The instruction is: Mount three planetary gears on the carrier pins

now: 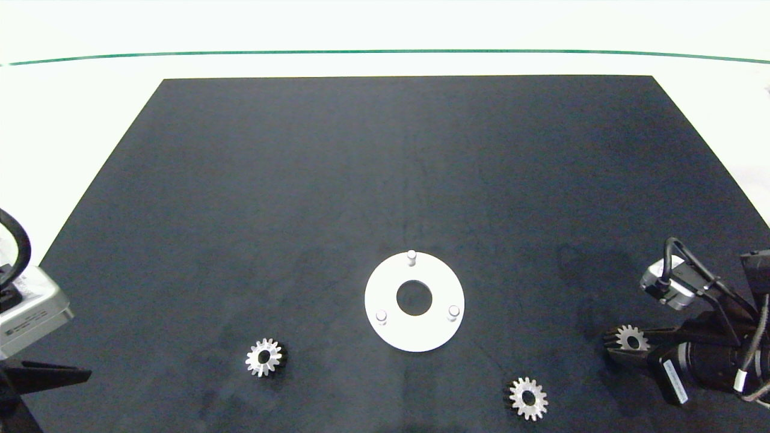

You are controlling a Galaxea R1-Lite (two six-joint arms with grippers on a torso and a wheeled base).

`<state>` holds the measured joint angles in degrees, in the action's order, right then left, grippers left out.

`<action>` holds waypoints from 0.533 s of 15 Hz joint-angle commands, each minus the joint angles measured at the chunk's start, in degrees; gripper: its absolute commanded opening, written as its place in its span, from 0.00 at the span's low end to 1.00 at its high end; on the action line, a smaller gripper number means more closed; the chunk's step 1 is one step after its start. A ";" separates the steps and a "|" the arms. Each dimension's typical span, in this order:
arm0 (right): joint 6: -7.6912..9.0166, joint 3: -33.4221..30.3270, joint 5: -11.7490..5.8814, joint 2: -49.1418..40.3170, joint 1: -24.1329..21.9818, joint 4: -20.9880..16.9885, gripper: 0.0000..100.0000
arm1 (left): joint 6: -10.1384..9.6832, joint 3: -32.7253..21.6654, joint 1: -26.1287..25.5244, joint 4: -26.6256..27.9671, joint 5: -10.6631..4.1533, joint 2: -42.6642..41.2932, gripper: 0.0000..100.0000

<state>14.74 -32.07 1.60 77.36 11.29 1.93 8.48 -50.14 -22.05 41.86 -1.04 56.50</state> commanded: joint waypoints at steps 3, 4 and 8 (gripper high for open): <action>2.22 -2.82 -0.45 -3.45 -0.13 -2.63 0.22 | -0.05 0.22 0.08 0.24 -0.02 -0.17 1.00; 2.22 -5.46 -1.25 -3.36 0.05 -6.23 0.22 | -0.14 0.13 0.08 0.24 -0.02 -0.60 1.00; 0.99 -17.85 -1.25 -2.74 2.60 -21.79 0.22 | -0.84 0.22 -0.01 0.24 -0.19 -2.36 1.00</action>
<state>16.09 -46.19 0.38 74.52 12.48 -17.82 7.63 -49.99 -22.05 41.86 -1.12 54.87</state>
